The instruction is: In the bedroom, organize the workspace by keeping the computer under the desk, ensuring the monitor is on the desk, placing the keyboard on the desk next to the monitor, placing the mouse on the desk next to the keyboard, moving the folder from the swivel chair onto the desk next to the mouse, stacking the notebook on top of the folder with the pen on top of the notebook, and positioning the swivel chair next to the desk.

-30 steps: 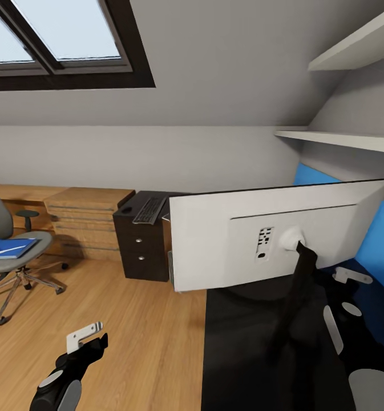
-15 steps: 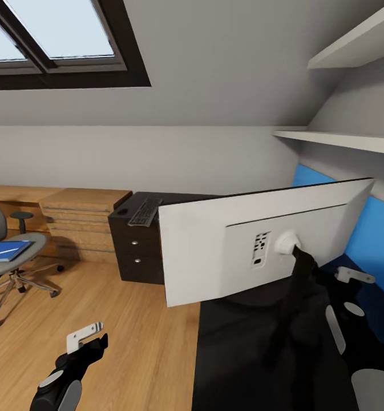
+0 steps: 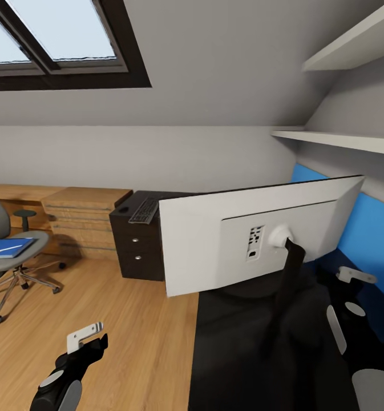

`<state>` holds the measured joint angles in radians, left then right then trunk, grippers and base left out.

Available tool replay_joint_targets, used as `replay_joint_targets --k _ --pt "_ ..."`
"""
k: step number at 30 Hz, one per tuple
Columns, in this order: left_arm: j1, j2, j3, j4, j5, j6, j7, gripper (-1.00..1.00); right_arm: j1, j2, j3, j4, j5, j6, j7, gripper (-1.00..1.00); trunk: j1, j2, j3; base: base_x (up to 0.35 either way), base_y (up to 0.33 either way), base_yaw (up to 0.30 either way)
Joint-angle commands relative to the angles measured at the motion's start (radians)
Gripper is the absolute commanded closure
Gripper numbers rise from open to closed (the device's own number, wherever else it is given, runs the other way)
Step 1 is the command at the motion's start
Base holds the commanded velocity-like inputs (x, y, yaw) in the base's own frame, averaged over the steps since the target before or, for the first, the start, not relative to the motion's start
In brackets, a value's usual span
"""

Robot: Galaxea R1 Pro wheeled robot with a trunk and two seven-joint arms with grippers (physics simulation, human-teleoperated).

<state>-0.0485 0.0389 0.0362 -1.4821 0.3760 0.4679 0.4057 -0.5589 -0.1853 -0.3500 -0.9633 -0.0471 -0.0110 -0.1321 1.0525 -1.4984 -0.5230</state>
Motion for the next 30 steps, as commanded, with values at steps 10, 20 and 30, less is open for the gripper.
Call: replay_joint_targets --k 10,20,30 --pt "-0.001 0.001 -0.001 -0.001 0.011 0.004 0.008 -1.0 -0.001 0.001 -0.031 -0.021 -0.005 0.024 -0.015 -1.0 -0.001 -0.001 -0.001 -0.329 0.0 0.0" --pt "-0.001 0.001 -0.001 -0.001 0.011 0.005 0.008 -1.0 0.013 0.035 -0.045 -0.118 -0.005 0.137 -0.017 -1.0 -0.001 -0.001 -0.001 -0.33 0.068 0.0" --pt "-0.001 -0.001 -0.004 -0.001 0.011 0.004 0.008 -1.0 0.197 0.194 0.07 -0.426 0.012 0.223 -0.014 -1.0 -0.001 -0.001 -0.001 -0.235 0.241 0.0"
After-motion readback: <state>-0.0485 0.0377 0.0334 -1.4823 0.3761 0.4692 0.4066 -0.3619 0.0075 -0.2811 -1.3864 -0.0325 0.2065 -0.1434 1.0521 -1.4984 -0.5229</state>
